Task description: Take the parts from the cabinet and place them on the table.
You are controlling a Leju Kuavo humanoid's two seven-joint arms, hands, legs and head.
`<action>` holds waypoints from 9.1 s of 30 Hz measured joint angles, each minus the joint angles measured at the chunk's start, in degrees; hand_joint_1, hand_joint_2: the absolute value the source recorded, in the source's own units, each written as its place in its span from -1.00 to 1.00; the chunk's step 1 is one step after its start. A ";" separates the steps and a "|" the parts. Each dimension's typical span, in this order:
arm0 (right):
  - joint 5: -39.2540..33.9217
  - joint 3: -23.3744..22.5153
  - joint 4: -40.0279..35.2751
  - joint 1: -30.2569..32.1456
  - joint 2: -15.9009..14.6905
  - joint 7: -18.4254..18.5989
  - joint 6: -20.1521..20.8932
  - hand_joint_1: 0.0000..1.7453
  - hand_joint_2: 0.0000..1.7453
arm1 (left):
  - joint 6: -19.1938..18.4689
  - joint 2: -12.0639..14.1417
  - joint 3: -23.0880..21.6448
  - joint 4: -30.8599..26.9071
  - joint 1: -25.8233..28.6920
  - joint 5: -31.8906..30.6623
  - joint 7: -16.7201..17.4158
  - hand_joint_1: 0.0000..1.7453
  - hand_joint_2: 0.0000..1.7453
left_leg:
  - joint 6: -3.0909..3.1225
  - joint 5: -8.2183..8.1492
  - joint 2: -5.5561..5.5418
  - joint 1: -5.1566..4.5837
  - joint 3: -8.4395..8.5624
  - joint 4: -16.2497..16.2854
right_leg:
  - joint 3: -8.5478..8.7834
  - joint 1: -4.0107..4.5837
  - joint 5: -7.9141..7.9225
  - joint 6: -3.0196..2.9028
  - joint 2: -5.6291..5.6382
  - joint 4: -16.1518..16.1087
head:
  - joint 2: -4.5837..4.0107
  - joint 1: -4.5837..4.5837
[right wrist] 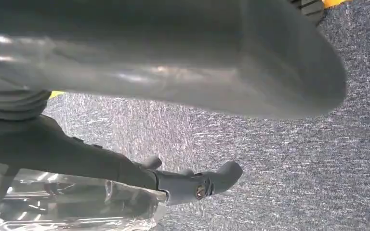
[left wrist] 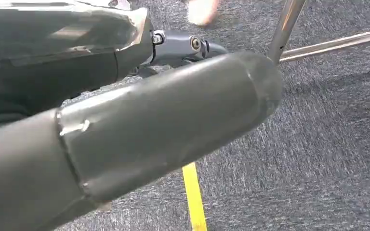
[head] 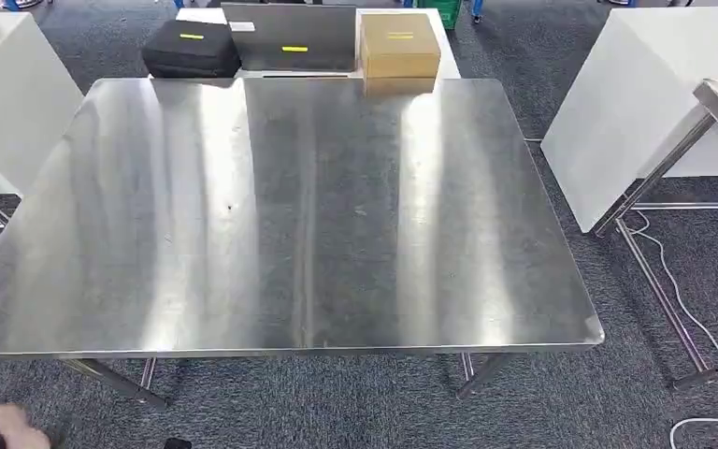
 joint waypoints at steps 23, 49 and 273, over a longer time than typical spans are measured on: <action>-0.44 0.07 0.00 -0.18 -0.33 -0.02 -0.28 -1.00 -1.00 | 0.15 -0.40 0.22 0.02 -0.01 0.07 -0.57 -1.00 -1.00 | -2.31 -1.92 0.78 1.46 -0.90 2.36 | 0.06 0.01 0.57 -2.79 -0.19 0.97 | 0.00 -0.04; -0.61 0.39 0.02 -0.09 -0.85 -0.59 -0.37 -1.00 -1.00 | 0.31 -0.48 0.94 0.02 -0.57 -0.35 -0.70 -1.00 -1.00 | -0.99 4.26 1.15 0.81 -2.21 -0.87 | 4.19 0.69 -2.93 -0.52 0.35 -0.32 | 0.00 0.37; -4.33 0.20 0.59 1.05 -1.77 0.57 1.05 -1.00 -1.00 | 0.48 -1.23 2.49 0.48 -1.36 -3.28 -2.25 -1.00 -1.00 | 0.87 2.31 0.63 2.41 -1.53 -0.41 | 0.10 1.70 -0.48 -3.34 -0.06 1.32 | 0.00 0.81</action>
